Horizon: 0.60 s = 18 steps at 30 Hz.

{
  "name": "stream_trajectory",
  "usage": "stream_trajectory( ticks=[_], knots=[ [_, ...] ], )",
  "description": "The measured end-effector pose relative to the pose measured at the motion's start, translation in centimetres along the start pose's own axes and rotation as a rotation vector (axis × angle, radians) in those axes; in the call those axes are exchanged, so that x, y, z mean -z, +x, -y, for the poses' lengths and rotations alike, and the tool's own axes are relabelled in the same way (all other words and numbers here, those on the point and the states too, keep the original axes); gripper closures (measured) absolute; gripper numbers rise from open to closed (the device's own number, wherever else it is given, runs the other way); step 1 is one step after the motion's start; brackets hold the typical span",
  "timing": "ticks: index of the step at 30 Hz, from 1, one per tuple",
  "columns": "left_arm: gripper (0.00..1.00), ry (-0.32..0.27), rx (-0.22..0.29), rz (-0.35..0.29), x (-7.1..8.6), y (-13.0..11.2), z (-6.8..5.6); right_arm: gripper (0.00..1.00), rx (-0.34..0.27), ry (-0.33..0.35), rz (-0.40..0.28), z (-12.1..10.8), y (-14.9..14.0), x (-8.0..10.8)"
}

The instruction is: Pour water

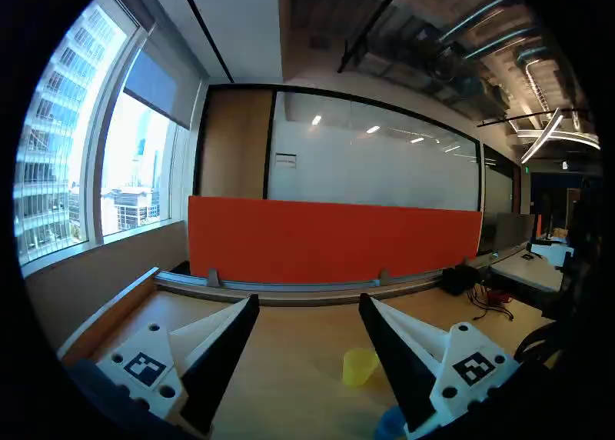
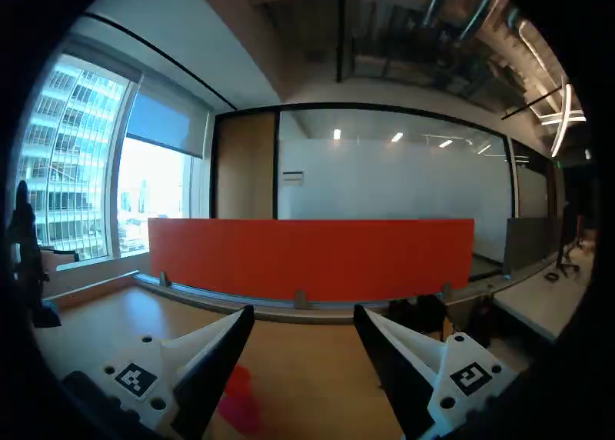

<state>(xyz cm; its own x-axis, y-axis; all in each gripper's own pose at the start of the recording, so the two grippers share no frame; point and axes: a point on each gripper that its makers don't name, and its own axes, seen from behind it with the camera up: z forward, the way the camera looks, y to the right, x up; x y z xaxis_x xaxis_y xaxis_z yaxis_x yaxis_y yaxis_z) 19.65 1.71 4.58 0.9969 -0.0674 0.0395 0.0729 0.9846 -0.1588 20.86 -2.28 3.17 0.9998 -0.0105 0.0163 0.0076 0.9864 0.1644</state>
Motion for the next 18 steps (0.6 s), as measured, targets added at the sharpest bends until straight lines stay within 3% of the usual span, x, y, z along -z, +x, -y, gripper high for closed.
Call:
stream_trajectory(
  ticks=[9, 18],
  knots=[
    [0.03, -0.041, -0.027, -0.007, -0.3, 4.2, -0.9, 0.0, 0.048, -0.004, -0.005, 0.3, 3.2, -0.4],
    [0.04, -0.117, -0.031, -0.005, -0.4, 5.4, -2.4, 0.0, 0.037, 0.061, -0.012, 1.4, 4.2, -0.4]
  ],
)
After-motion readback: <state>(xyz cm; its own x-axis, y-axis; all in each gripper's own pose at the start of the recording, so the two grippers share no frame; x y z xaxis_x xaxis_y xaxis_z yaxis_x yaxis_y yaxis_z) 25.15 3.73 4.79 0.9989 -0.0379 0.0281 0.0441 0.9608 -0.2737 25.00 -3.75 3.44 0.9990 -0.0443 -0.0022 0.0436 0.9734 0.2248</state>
